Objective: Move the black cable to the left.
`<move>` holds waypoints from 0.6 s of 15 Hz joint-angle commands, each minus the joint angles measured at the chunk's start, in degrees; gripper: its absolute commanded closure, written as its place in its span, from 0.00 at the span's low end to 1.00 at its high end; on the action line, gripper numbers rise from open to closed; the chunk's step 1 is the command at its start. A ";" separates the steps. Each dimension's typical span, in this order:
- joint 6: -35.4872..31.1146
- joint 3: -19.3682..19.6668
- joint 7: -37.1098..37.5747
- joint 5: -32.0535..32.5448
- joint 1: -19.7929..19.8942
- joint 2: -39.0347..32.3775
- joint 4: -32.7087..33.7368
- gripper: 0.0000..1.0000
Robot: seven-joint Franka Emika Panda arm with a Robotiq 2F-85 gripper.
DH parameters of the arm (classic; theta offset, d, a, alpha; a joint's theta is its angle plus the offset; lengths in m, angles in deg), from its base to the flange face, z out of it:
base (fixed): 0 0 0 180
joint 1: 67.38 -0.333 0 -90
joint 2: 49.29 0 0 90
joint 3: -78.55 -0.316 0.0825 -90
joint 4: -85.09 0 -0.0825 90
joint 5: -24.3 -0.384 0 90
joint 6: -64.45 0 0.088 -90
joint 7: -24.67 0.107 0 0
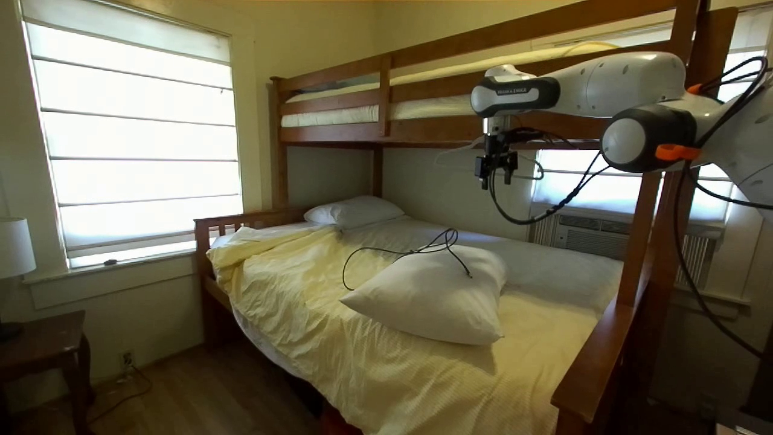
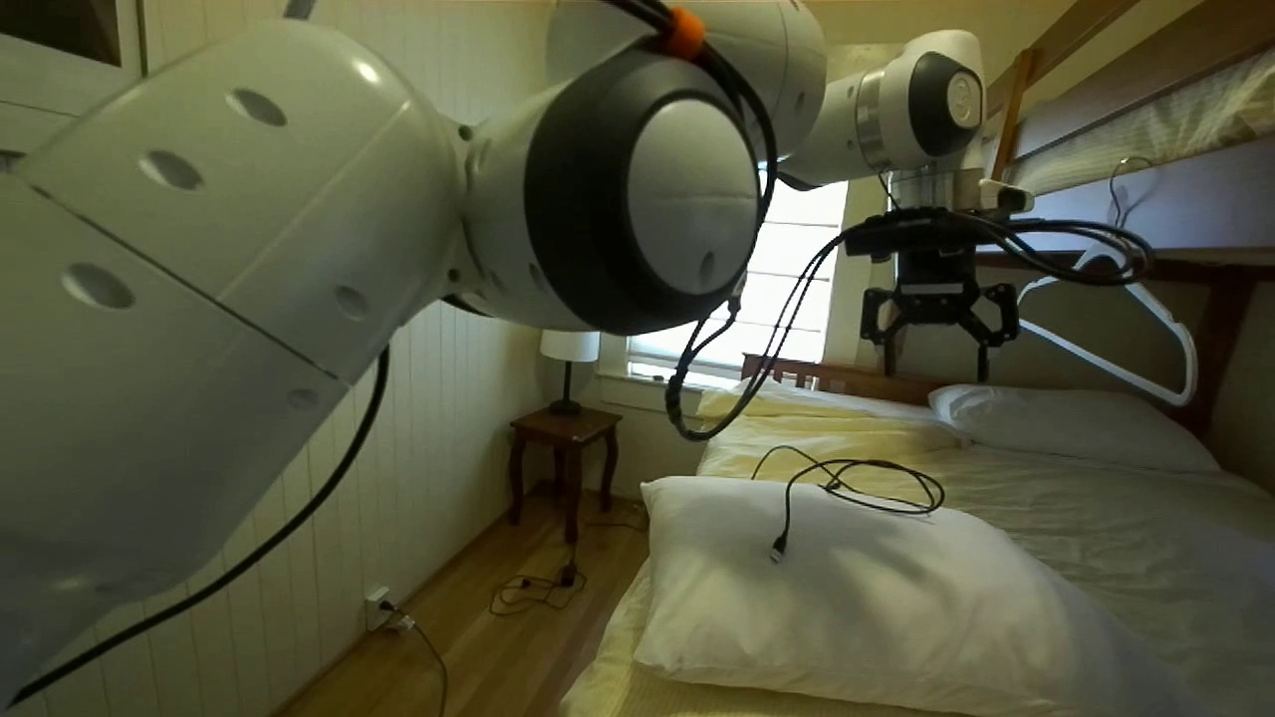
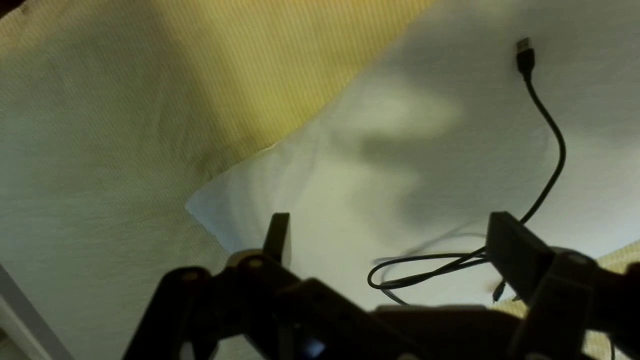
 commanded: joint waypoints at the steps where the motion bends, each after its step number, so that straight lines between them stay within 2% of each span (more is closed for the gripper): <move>1: -1.11 -0.72 -1.49 -0.83 0.41 -0.22 0.49 0.00; 3: -5.96 -1.55 -8.75 0.27 0.71 -1.85 2.38 0.00; 7: -10.01 -2.63 -20.93 -0.52 1.80 -5.40 4.87 0.00; 9: -11.01 -4.53 -26.37 -0.42 2.80 -7.98 7.93 0.00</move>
